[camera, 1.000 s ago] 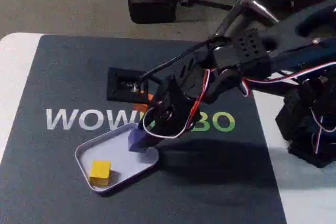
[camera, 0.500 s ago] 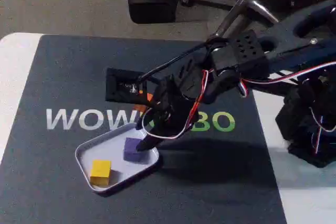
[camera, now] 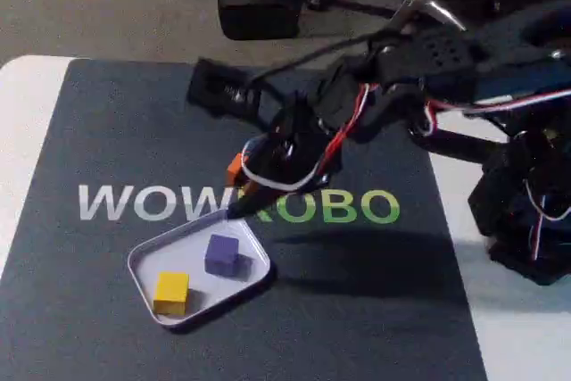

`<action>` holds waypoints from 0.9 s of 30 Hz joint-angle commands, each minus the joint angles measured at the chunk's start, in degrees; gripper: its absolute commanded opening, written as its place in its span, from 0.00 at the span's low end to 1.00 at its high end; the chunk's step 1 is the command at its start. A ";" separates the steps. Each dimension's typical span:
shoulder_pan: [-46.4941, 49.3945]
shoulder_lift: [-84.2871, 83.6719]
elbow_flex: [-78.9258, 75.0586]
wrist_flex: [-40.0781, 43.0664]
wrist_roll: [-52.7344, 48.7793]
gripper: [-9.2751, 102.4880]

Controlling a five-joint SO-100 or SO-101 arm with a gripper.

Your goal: Move blocks one by one until all three blocks are in the tray.

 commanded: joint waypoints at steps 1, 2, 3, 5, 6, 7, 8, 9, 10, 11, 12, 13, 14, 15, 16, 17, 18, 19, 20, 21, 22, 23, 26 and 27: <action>2.20 4.48 -3.96 6.24 0.79 0.22; 2.81 4.92 -4.39 8.17 0.53 0.22; 3.34 5.27 -4.75 9.67 0.53 0.22; 4.22 5.45 -5.98 13.01 0.00 0.22; 4.57 5.01 -7.12 14.85 -0.26 0.22; 5.01 4.04 -8.88 17.40 -0.62 0.22; 5.45 2.55 -11.34 20.30 -0.88 0.22; 5.98 0.62 -14.33 23.73 -0.88 0.22; 6.50 -1.58 -18.11 27.51 -0.79 0.22; 6.94 -3.78 -21.53 30.76 -0.44 0.22; 7.21 -5.62 -24.35 32.70 0.26 0.22; 7.38 -6.94 -26.28 33.75 0.88 0.22; 7.56 -7.91 -27.25 33.84 1.32 0.22; 7.73 -8.70 -27.86 33.84 1.32 0.22; 8.09 -9.49 -28.39 33.66 1.32 0.22; 8.44 -10.46 -28.83 33.40 1.32 0.22; 8.88 -11.51 -29.27 33.05 1.32 0.22; 9.23 -12.48 -29.62 32.52 1.49 0.22; 9.67 -13.62 -30.23 32.34 1.58 0.22; 10.11 -14.77 -30.85 32.17 1.85 0.22; 10.55 -15.73 -31.38 31.90 1.93 0.22; 10.99 -16.52 -31.73 31.46 2.02 0.22; 12.30 -18.11 -32.34 30.76 2.11 0.22; 12.74 -18.46 -32.43 30.76 1.85 0.22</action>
